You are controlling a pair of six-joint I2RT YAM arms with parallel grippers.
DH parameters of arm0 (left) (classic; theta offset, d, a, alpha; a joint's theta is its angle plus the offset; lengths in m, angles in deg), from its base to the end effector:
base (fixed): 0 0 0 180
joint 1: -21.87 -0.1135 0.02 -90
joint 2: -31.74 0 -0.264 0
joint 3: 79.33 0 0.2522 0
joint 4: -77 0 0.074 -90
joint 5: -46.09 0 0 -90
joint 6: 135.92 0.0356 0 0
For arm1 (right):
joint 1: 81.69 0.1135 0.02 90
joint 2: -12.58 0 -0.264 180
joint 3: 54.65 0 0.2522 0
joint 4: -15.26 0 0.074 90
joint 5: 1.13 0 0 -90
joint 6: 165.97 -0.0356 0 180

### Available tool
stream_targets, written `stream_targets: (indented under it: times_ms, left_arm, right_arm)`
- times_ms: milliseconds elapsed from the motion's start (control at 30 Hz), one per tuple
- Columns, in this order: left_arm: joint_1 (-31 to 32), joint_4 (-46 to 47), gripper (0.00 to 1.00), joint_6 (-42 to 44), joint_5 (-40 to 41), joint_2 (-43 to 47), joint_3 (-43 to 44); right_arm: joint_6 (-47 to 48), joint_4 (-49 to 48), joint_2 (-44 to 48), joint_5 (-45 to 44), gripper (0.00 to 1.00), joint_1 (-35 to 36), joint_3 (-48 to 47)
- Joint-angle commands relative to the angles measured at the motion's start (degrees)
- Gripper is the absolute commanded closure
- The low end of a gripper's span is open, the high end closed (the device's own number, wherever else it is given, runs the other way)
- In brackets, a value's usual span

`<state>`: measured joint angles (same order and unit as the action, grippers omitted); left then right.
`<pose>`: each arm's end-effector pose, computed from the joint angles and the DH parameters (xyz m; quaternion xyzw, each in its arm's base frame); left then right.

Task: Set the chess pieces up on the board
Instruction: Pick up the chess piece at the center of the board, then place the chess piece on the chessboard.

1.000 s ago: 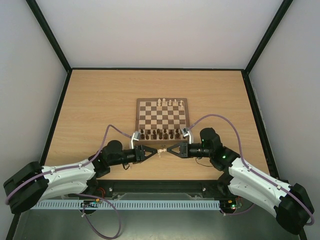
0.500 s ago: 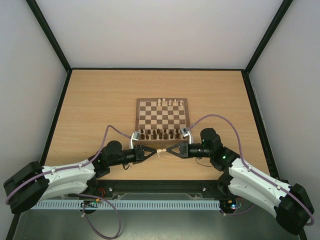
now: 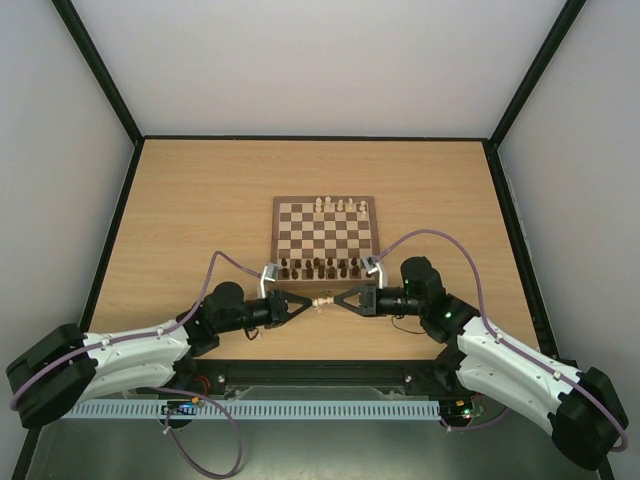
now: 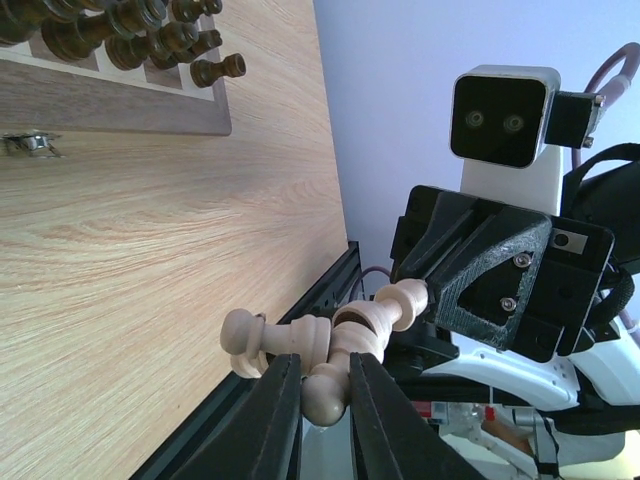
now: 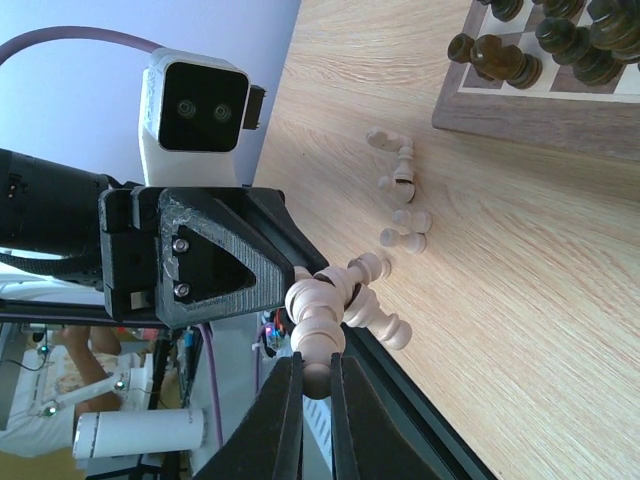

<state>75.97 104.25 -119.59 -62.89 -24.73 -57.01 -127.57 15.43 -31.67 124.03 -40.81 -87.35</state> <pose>0.1019 -0.1605 0.1791 -0.0177 0.7460 -0.6417 0.1772 0.1219 0.1326 0.2263 -0.1207 0.7540 0.5966 0.2470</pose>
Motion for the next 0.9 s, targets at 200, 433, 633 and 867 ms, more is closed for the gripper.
stream_targets:
  times_ms: [200, 433, 633, 867]
  left_arm:
    - [0.05, -6.84, 0.87, 2.65, 2.30, 1.09, 1.56]
    - [-0.23, -13.57, 0.87, 5.56, 2.03, -2.48, 4.89]
    - [-0.19, -20.62, 0.87, 10.06, 1.61, -6.40, 9.46]
    - [-0.14, -29.36, 0.87, 16.07, 3.14, -8.05, 14.56]
  right_arm:
    - [2.86, 4.76, -0.05, -4.15, 0.99, -0.03, 0.44]
    - [7.06, 12.63, -1.10, -7.94, 0.99, -0.04, -2.36]
    - [15.69, 29.62, -4.70, -17.62, 0.98, -0.02, -16.99]
    - [25.20, 46.11, -21.44, -36.15, 0.98, -0.06, -38.49]
